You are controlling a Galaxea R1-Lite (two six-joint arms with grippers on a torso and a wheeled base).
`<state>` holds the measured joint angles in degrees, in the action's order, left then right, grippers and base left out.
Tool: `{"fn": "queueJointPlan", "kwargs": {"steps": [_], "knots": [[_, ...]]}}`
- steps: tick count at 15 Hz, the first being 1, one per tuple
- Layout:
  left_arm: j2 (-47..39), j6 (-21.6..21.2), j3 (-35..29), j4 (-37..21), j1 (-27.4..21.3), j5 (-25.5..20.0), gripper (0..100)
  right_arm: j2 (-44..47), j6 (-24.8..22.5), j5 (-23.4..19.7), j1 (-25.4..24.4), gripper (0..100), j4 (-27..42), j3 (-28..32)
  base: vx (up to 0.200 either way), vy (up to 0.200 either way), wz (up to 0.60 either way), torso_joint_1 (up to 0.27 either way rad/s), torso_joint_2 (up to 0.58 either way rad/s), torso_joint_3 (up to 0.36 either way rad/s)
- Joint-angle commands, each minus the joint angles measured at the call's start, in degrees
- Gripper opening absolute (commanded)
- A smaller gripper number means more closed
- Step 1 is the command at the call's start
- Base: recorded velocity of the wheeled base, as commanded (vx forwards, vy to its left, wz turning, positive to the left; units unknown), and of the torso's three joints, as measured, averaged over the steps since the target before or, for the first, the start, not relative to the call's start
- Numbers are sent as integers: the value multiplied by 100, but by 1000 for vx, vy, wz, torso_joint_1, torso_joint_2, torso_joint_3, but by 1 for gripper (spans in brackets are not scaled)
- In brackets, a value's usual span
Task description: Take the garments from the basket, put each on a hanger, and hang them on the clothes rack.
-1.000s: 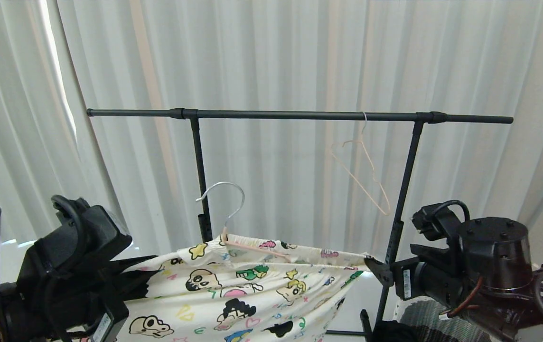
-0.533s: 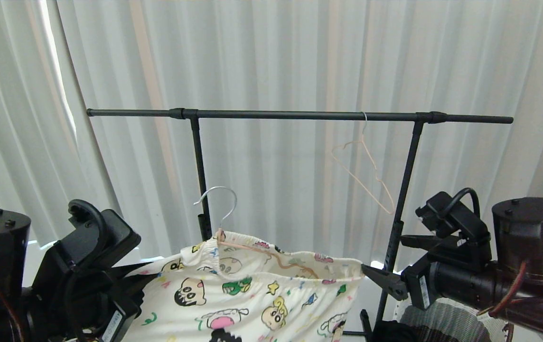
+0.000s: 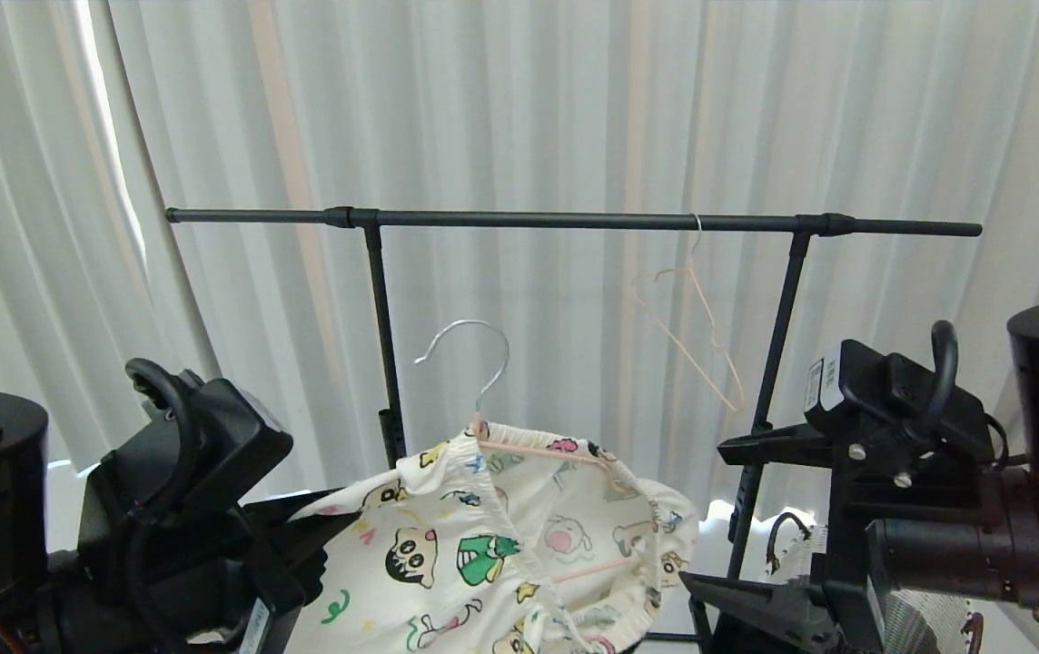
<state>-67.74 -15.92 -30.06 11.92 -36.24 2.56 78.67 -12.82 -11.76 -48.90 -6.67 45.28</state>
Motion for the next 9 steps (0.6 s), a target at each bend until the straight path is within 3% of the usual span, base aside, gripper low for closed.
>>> {"fn": "queueJointPlan", "kwargs": {"steps": [1, 3, 5, 9], "knots": [[77, -16, 18, 12, -480, -1, 0, 307, -458, -186, -41, 100, 219, 254, 0, 0, 0, 0, 0, 0], [165, -51, 18, 12, -946, -1, 0, 641, -774, -300, -103, 100, 368, 500, 0, 0, 0, 0, 0, 0], [262, -175, 27, 12, -1298, 25, 0, 799, -783, -335, -313, 100, 482, 579, 0, 0, 0, 0, 0, 0], [332, -289, 62, 135, -1315, 25, 0, 879, -739, -450, -489, 100, 992, 755, 0, 0, 0, 0, 0, 0]]}}
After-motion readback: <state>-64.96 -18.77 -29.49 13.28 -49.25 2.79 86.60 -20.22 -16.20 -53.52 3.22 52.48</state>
